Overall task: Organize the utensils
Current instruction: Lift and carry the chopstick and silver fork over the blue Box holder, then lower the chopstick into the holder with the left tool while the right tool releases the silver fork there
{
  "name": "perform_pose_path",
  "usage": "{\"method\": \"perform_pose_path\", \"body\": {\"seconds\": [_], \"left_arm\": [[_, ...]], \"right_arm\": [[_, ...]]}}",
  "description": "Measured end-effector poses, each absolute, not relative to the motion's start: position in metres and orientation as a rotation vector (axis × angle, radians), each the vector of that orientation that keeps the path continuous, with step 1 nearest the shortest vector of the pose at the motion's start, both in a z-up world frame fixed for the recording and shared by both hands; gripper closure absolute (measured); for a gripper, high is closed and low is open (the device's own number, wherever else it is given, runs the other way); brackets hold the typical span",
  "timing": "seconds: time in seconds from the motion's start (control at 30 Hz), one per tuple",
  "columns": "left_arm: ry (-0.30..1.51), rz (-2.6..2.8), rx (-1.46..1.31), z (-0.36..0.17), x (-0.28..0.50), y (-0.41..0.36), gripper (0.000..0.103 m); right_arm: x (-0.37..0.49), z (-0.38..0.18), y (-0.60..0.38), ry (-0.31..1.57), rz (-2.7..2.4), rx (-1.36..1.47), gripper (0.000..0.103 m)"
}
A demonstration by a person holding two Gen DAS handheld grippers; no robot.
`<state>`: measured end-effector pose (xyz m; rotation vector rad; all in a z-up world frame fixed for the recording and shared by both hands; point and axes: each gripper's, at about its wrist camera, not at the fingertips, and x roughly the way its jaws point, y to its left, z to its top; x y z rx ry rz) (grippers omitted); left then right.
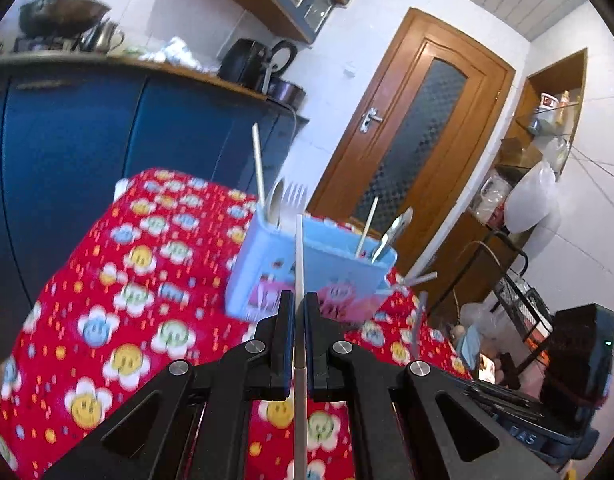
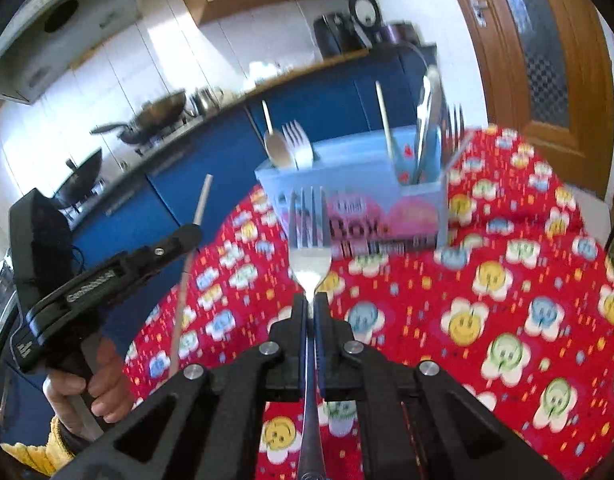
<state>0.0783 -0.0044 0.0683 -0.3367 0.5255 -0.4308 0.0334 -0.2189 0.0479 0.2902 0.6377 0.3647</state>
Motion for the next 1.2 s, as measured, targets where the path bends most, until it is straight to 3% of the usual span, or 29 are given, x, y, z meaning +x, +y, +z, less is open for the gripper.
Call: {"method": "perform_pose_path", "body": {"seconds": [0.3,0.73,1.2], "left_arm": [[0.448,-0.384,-0.276,0.101,0.123,-0.028,0.099],[0.257,-0.325,-0.298,0.133,0.181,-0.049,0.099],[0.134,-0.167,-0.243,0.102,0.211,-0.061,0.098]], "right_arm": [[0.055,0.083,-0.232,0.451,0.346,0.291,0.098],[0.095,0.107,-0.249,0.325,0.334,0.287,0.098],[0.139,0.119,-0.265,0.230,0.257,0.278,0.098]]}}
